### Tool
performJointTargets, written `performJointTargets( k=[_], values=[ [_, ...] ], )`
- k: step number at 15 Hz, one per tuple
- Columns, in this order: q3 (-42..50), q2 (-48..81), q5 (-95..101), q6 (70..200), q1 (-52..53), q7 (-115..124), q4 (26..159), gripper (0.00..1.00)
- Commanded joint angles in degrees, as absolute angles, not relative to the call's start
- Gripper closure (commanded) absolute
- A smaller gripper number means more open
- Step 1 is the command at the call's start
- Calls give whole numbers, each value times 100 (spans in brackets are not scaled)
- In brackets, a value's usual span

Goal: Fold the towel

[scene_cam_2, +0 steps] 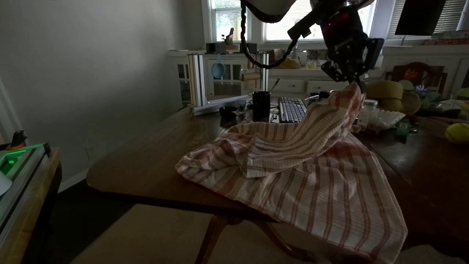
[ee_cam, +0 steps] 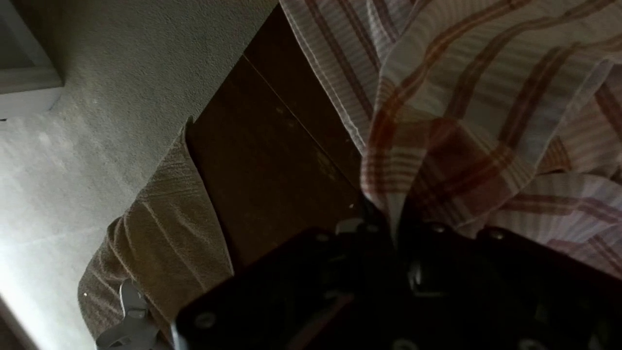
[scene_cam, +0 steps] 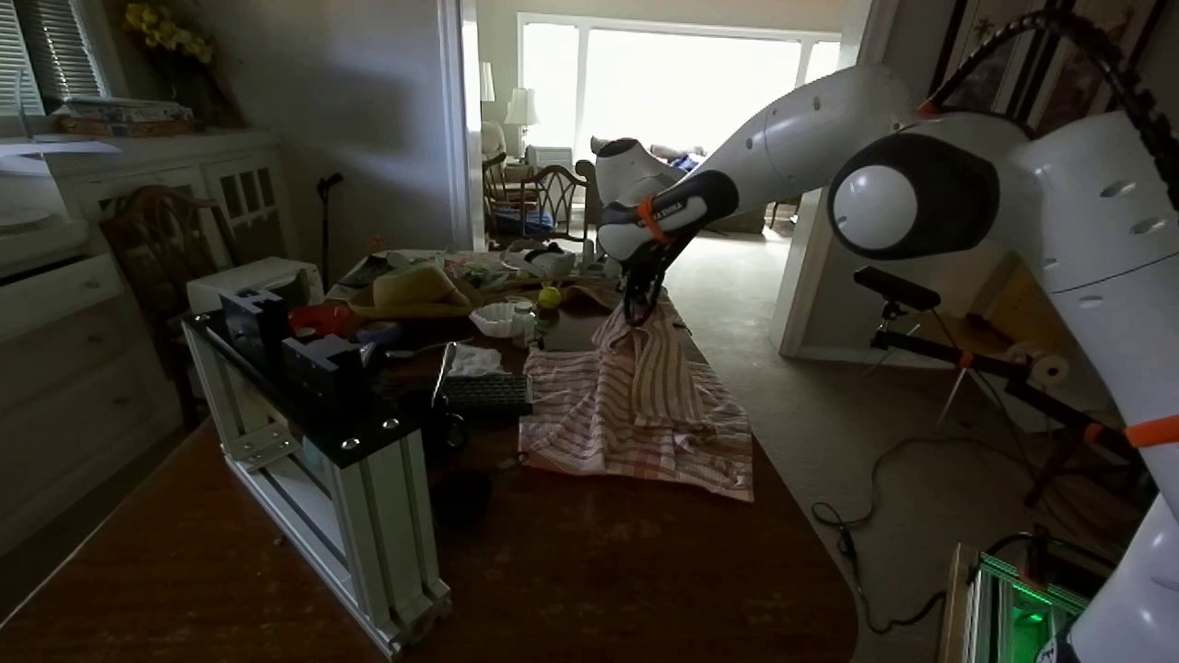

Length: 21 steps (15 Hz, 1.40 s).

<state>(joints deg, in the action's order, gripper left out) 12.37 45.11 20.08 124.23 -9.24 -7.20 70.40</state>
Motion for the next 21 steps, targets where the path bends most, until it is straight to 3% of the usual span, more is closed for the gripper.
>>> performJointTargets(
  k=[1,6,7,10,14,16,17,21],
  values=[
    [1350,5234,2085,12517,-963,-509,6318,98],
    [1540,5824,2097,12658,-974,-243,5815,98],
    [1586,5920,2096,12658,-974,-185,5718,70],
    [1665,5805,2056,12959,-909,30,5755,53],
    [1460,4923,1967,13607,-763,-66,6609,22],
    [1310,4392,2007,13287,-664,-539,7209,7],
    [1228,4206,2009,13086,-636,-784,7403,1],
    [1108,3505,2127,12516,-469,-1052,8356,0]
  ],
)
